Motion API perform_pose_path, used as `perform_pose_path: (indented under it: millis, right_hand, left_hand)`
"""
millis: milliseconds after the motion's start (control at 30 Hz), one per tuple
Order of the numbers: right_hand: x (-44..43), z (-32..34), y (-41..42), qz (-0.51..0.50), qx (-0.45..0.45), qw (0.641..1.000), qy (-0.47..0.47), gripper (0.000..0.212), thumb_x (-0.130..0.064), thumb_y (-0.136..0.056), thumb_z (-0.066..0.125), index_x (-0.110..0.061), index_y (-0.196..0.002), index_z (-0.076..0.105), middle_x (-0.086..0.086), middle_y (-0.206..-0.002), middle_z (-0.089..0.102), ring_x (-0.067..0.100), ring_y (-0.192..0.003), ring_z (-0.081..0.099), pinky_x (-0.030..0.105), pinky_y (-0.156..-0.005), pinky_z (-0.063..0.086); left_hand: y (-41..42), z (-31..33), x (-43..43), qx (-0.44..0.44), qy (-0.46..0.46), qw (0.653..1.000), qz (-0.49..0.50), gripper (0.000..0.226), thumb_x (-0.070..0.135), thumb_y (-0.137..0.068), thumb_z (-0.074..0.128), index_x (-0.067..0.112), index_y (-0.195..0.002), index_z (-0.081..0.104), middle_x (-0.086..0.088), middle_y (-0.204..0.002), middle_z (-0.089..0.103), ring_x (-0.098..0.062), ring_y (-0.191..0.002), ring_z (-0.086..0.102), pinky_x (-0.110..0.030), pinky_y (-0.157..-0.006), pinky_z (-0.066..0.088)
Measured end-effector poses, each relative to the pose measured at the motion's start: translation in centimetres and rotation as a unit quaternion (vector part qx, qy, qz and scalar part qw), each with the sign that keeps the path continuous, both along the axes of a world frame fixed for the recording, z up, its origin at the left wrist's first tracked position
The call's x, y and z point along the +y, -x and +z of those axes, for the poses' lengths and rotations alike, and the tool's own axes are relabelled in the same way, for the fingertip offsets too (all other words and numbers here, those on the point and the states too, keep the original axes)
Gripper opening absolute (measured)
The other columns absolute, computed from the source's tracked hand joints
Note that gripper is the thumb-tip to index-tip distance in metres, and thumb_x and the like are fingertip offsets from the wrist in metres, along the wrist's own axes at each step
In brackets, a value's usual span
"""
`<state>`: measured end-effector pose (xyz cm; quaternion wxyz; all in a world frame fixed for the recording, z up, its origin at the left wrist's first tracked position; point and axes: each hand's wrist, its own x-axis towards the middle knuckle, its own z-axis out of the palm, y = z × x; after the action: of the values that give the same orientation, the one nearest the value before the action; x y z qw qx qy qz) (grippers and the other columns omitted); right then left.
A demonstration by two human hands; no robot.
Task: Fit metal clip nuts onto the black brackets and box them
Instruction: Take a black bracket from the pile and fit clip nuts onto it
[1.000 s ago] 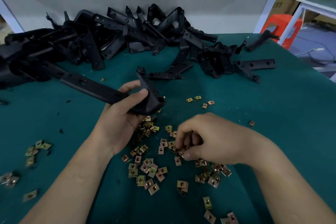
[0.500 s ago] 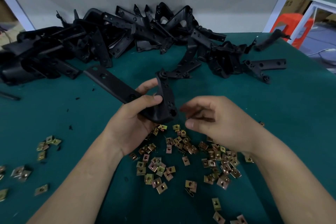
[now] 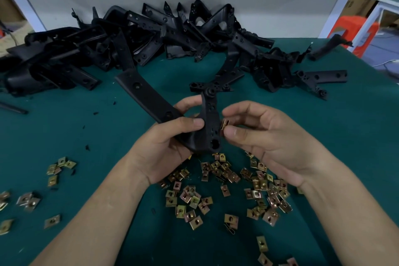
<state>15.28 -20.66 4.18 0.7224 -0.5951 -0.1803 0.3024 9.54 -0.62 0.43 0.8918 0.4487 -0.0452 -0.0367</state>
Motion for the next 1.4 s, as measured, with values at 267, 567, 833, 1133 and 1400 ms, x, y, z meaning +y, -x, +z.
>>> perform_pose_path:
  millis: [267,567,833,1133,1400]
  right_hand:
    - [0.0,0.27,0.19,-0.003,-0.033,0.999,-0.013,0.026,-0.009,-0.075,0.07,-0.016,-0.099,0.078,0.005,-0.097,0.074,0.014,-0.089,0.072,0.02,-0.078,0.056]
    - [0.27,0.1,0.12,-0.044,-0.019,0.999,-0.015,0.015,-0.012,-0.076,0.068,-0.015,-0.088,0.076,0.001,-0.085,0.072,0.015,-0.084,0.073,0.02,-0.076,0.057]
    - [0.44,-0.07,0.17,-0.056,-0.05,0.997,-0.006,0.021,-0.01,-0.076,0.068,-0.014,-0.095,0.077,0.007,-0.095,0.076,0.014,-0.085,0.073,0.02,-0.076,0.056]
    - [0.65,-0.44,0.19,-0.044,-0.07,0.996,0.024,0.026,-0.018,-0.081,0.063,-0.018,-0.101,0.08,-0.001,-0.091,0.074,0.012,-0.082,0.072,0.018,-0.074,0.055]
    - [0.82,-0.37,0.42,-0.035,-0.025,0.999,0.026,0.014,-0.021,-0.084,0.062,-0.019,-0.088,0.075,-0.004,-0.081,0.07,0.007,-0.07,0.066,0.016,-0.066,0.053]
  left_hand:
    - [-0.05,-0.08,0.15,-0.005,0.011,1.0,0.002,0.036,0.003,-0.079,0.065,0.023,-0.107,0.077,-0.01,-0.108,0.076,-0.025,-0.096,0.074,-0.036,-0.081,0.059]
    - [-0.03,-0.16,0.22,-0.008,0.01,1.0,0.003,0.039,0.001,-0.077,0.065,0.023,-0.107,0.077,-0.011,-0.108,0.076,-0.026,-0.097,0.074,-0.038,-0.083,0.059]
    - [0.02,-0.12,0.28,-0.008,0.009,1.0,-0.006,0.035,0.007,-0.08,0.064,0.026,-0.105,0.078,-0.008,-0.109,0.076,-0.024,-0.101,0.073,-0.037,-0.085,0.059]
    - [0.05,-0.13,0.39,-0.001,0.024,1.0,-0.001,0.034,0.006,-0.078,0.066,0.025,-0.104,0.078,-0.008,-0.106,0.077,-0.023,-0.095,0.074,-0.037,-0.084,0.06]
    - [-0.11,-0.14,0.42,0.001,0.03,1.0,0.0,0.037,0.006,-0.078,0.066,0.021,-0.111,0.075,-0.016,-0.111,0.074,-0.029,-0.103,0.072,-0.044,-0.096,0.057]
